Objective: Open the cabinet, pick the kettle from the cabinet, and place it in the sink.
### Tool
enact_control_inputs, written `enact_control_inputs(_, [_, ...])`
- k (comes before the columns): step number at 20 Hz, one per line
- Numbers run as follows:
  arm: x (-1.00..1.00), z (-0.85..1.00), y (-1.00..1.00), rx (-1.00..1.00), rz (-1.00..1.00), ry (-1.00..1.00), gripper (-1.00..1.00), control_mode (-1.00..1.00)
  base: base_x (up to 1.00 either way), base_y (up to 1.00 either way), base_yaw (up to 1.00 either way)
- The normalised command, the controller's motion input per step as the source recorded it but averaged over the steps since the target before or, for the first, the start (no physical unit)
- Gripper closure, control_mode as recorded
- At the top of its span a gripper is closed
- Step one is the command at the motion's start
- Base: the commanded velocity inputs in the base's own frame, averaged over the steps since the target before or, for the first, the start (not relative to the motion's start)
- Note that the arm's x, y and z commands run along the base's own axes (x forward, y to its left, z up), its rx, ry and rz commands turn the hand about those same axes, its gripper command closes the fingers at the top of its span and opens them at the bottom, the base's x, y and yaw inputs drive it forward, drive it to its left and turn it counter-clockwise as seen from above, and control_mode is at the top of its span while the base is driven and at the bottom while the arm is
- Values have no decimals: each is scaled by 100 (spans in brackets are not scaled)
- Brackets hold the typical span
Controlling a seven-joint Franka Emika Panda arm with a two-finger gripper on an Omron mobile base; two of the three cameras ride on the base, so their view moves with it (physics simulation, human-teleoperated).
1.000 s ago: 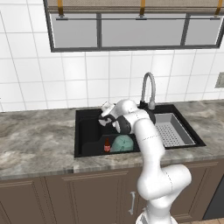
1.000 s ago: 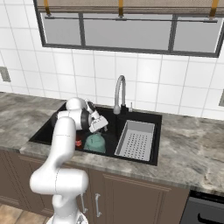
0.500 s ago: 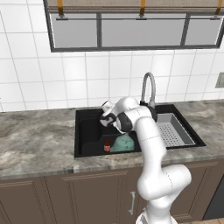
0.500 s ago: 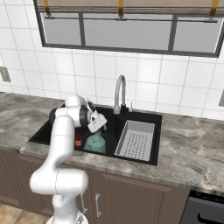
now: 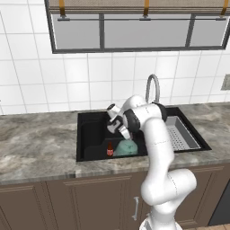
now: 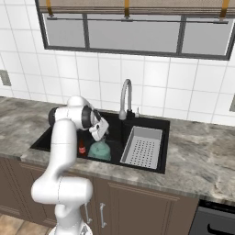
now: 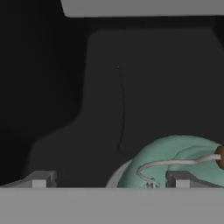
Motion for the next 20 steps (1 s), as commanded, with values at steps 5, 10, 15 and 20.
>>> enact_control_inputs(5, [-23,-15,21,10,2,-23,-100,-100,0,0,0])
enact_control_inputs(10, [-19,-2,21,9,0,-15,-100,-100,0,0,0])
enact_control_inputs(15, [-15,0,23,4,0,-6,-100,-100,0,0,0])
enact_control_inputs(20, [-11,0,24,1,0,0,-100,-100,0,0,0])
